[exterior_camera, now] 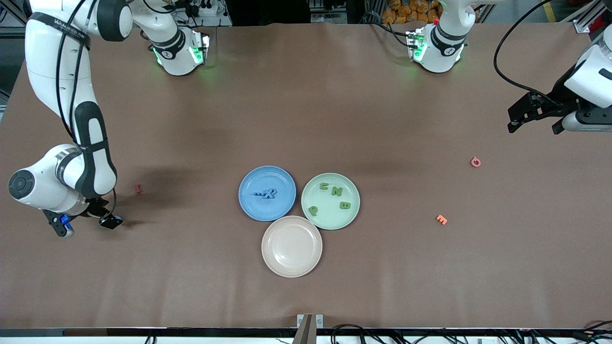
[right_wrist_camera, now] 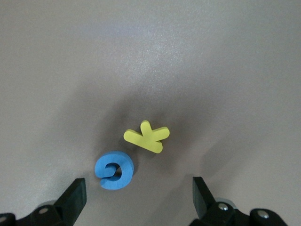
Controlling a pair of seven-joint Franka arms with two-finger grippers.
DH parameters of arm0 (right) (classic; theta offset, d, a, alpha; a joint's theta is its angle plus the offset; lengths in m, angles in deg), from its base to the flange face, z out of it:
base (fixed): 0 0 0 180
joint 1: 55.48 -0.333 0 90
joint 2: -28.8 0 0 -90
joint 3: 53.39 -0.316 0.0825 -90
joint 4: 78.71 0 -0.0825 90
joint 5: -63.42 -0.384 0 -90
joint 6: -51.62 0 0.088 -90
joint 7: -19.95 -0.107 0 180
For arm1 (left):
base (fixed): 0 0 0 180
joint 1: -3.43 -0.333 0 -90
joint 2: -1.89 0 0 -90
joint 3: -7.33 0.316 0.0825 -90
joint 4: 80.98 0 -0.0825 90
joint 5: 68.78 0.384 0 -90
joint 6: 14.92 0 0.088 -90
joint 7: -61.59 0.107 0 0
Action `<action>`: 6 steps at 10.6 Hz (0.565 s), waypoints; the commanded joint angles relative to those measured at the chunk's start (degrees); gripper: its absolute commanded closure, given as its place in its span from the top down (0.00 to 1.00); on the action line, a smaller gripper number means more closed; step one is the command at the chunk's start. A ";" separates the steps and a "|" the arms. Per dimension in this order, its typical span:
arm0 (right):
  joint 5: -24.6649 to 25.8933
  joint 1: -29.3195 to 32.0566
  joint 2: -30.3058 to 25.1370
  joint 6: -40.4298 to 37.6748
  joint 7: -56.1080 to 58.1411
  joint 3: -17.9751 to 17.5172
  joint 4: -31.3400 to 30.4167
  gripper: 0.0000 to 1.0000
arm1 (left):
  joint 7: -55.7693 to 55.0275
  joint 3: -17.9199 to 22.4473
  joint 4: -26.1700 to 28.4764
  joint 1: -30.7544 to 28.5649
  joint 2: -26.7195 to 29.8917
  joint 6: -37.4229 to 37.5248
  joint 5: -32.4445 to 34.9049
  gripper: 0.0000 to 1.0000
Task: Sort letters by color into matching plates
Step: 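Lower the right gripper and close it on the blue c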
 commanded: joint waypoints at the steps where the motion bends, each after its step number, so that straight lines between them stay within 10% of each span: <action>1: 0.08 -0.54 1.40 0.67 -1.79 0.18 1.22 1.00 | -0.01 -0.28 -1.36 -0.17 -0.27 1.00 -0.39 1.00; 6: 0.08 -1.33 2.98 0.76 -4.24 0.27 3.23 0.99 | -0.01 -0.37 -1.36 -0.08 -0.36 1.00 0.40 1.00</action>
